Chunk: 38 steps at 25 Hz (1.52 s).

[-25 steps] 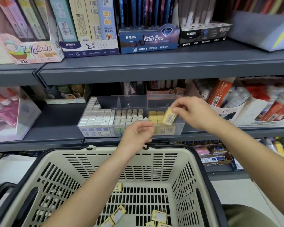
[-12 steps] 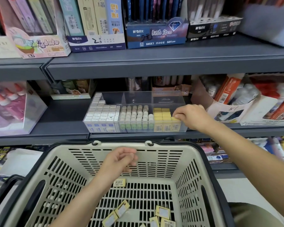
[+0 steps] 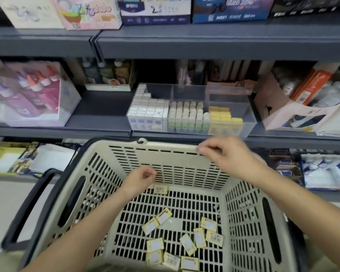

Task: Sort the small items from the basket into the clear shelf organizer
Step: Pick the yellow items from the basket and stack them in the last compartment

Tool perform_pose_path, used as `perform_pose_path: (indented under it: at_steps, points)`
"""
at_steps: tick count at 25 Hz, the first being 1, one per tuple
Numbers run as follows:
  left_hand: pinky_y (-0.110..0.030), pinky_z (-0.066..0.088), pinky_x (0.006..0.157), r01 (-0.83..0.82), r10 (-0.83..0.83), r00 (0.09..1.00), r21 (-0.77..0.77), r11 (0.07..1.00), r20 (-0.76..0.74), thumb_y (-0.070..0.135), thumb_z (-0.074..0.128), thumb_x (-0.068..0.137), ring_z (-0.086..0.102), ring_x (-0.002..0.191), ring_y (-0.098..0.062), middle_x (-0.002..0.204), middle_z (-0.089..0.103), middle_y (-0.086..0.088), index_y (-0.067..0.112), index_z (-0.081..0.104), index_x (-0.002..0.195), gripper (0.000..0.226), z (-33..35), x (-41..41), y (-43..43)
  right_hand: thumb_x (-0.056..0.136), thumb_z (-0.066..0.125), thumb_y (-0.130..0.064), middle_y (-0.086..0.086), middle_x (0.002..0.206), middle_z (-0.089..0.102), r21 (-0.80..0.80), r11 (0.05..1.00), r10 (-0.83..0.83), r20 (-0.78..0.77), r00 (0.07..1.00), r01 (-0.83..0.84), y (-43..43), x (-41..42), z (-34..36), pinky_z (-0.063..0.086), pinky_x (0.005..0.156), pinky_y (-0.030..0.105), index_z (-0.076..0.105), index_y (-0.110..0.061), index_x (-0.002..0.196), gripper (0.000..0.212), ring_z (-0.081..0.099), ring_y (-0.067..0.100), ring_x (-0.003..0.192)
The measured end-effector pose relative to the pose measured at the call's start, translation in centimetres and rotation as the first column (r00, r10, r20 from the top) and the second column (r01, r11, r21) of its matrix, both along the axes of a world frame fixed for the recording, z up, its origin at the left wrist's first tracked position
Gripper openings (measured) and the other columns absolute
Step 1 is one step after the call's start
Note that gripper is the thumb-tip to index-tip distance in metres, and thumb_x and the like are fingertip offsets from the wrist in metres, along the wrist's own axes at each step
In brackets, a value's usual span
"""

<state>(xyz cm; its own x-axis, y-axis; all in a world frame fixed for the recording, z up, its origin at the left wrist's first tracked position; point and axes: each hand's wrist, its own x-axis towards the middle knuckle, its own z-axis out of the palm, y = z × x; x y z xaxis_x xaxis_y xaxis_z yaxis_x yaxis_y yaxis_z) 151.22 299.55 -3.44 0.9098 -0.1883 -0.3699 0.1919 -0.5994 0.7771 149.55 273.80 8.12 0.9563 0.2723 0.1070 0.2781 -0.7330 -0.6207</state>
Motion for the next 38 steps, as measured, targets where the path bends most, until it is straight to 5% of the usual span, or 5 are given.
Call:
perform_pose_path:
  at_steps: [8,13,22,29,38]
  points:
    - [-0.028,0.043,0.091,0.247,-0.297,0.947,0.316,0.916,0.120,0.010,0.053,0.087,0.056,0.111,-0.021,0.119,0.062,-0.005,0.016,0.058,0.122,0.035,-6.4,-1.0,0.0,0.089,0.054,-0.027,-0.001,0.106,0.064,-0.421,0.865,0.069,-0.439,0.896,-0.273,8.2,-0.1,-11.7,0.052,0.082,0.037,0.062,-0.022,0.112,0.025,0.060,0.019,0.098]
    - [-0.038,0.036,0.105,0.370,-0.440,0.898,0.486,0.792,0.032,0.006,0.048,0.090,0.036,0.129,-0.025,0.141,0.043,-0.005,0.020,0.038,0.141,0.054,-8.1,-1.0,-1.0,0.087,0.060,-0.026,0.007,0.124,0.054,-0.323,0.912,0.002,-0.616,0.788,-0.255,9.3,-1.6,-18.4,0.047,0.087,0.034,0.047,-0.018,0.132,0.047,0.053,0.023,0.110]
    - [-0.036,0.045,0.083,0.333,-0.383,0.923,0.545,0.769,-0.024,0.027,0.063,0.086,0.049,0.110,-0.024,0.119,0.048,-0.005,0.015,0.047,0.120,0.039,-8.7,-1.7,-0.1,0.084,0.061,-0.024,0.003,0.115,0.043,-0.253,0.921,0.110,-0.558,0.823,-0.295,9.3,-3.7,-19.9,0.045,0.083,0.030,0.050,-0.022,0.121,0.039,0.049,0.019,0.101]
    - [-0.032,0.054,0.079,0.083,-0.056,0.913,0.050,0.995,-0.404,0.017,0.053,0.093,0.060,0.090,-0.018,0.105,0.060,-0.009,0.007,0.050,0.119,0.028,-7.6,-0.9,0.6,0.092,0.055,-0.030,-0.004,0.073,0.060,0.030,0.999,0.004,-0.609,0.793,0.018,8.8,-2.1,-17.9,0.041,0.057,0.019,0.063,-0.017,0.090,0.015,0.053,0.007,0.065]
    - [-0.034,0.052,0.091,-0.122,-0.169,0.701,-0.350,0.929,-0.693,0.019,0.070,0.081,0.063,0.099,-0.020,0.104,0.067,-0.009,0.005,0.056,0.110,0.036,-6.0,-0.7,1.6,0.088,0.062,-0.021,0.001,0.076,0.066,0.196,0.953,-0.045,-0.659,0.751,0.229,9.9,-2.1,-17.9,0.054,0.068,0.027,0.057,-0.013,0.097,0.012,0.062,0.009,0.065]
